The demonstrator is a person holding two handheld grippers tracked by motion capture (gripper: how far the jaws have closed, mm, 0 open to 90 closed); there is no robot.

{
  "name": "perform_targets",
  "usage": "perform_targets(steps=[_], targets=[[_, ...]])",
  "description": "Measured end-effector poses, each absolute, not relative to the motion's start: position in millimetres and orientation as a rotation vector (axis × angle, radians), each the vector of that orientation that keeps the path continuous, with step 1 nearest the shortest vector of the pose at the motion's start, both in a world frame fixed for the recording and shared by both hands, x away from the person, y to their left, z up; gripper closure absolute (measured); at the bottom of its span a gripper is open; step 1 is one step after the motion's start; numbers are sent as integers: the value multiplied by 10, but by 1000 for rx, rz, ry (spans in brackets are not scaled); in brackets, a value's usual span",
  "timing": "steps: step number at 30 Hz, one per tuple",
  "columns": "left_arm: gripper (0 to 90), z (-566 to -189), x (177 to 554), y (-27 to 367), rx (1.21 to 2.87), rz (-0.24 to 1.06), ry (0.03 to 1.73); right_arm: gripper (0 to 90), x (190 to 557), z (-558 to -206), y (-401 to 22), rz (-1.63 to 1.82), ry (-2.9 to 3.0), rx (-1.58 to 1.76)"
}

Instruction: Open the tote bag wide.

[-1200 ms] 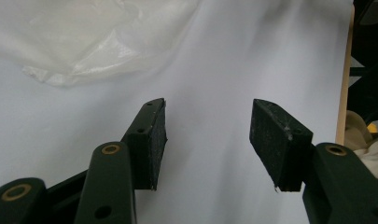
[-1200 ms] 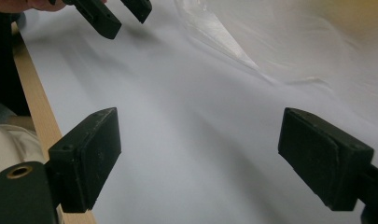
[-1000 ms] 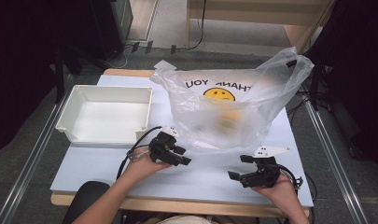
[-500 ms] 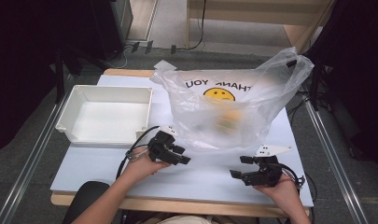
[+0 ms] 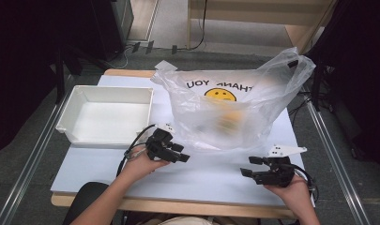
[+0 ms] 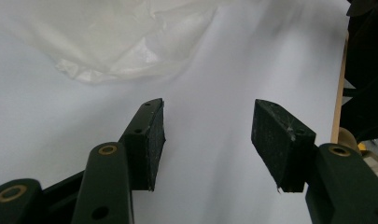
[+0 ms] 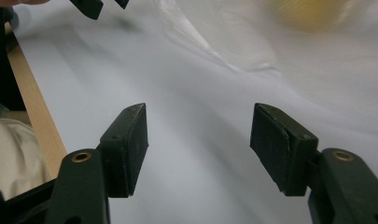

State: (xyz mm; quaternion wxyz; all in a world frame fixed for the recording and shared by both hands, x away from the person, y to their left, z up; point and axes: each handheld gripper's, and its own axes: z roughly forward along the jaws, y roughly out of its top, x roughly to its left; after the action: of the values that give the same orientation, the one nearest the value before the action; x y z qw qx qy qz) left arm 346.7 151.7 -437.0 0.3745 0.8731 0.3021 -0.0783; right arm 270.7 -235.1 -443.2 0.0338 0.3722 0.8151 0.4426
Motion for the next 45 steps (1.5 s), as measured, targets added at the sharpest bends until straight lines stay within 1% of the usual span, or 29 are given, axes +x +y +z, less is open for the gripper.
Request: perform_targets(steps=[7,11,12,15,19,20,21,23,24,27,30,36,40,41,45], targets=[[444,-4288,3503,1577,2223,-210,792,409,2704,-4351,-2538,1398,2446,1196],[447,-4160,3530,1632,2207,-191,799,429,2726,-4278,-2654,1403,2415,1234],[452,-4102,3544,1670,2207,-167,803,446,2742,-4240,-2710,1404,2405,1247],[458,-4059,3565,1704,2190,-171,822,448,2769,-4199,-2763,1393,2405,1253],[467,-3964,3612,1758,2167,-170,836,455,2843,-4065,-2877,1374,2383,1255],[469,-3905,3641,1784,2154,-162,840,461,2894,-3987,-2946,1392,2374,1257],[470,-3905,3641,1784,2154,-162,840,461,2894,-3987,-2946,1392,2374,1257],[471,-3850,3664,1802,2148,-154,839,463,3008,-3898,-3050,1419,2380,1259],[471,-3825,3678,1810,2146,-159,838,463,3008,-3898,-3050,1419,2380,1259],[471,-3761,3693,1817,2154,-149,829,491,3206,-3787,-3211,1447,2397,1249],[471,-3704,3711,1836,2147,-165,816,508,3308,-3724,-3299,1463,2395,1241],[483,-3566,3759,1922,2140,-145,812,555,3585,-3565,-3530,1499,2345,1261],[491,-3479,3796,1975,2142,-133,813,561,3757,-3464,-3586,1481,2345,1277],[491,-3458,3810,1996,2136,-139,818,560,3840,-3394,-3586,1466,2349,1263],[495,-3367,3833,2078,2115,-117,822,560,3946,-3281,-3570,1442,2352,1264]])
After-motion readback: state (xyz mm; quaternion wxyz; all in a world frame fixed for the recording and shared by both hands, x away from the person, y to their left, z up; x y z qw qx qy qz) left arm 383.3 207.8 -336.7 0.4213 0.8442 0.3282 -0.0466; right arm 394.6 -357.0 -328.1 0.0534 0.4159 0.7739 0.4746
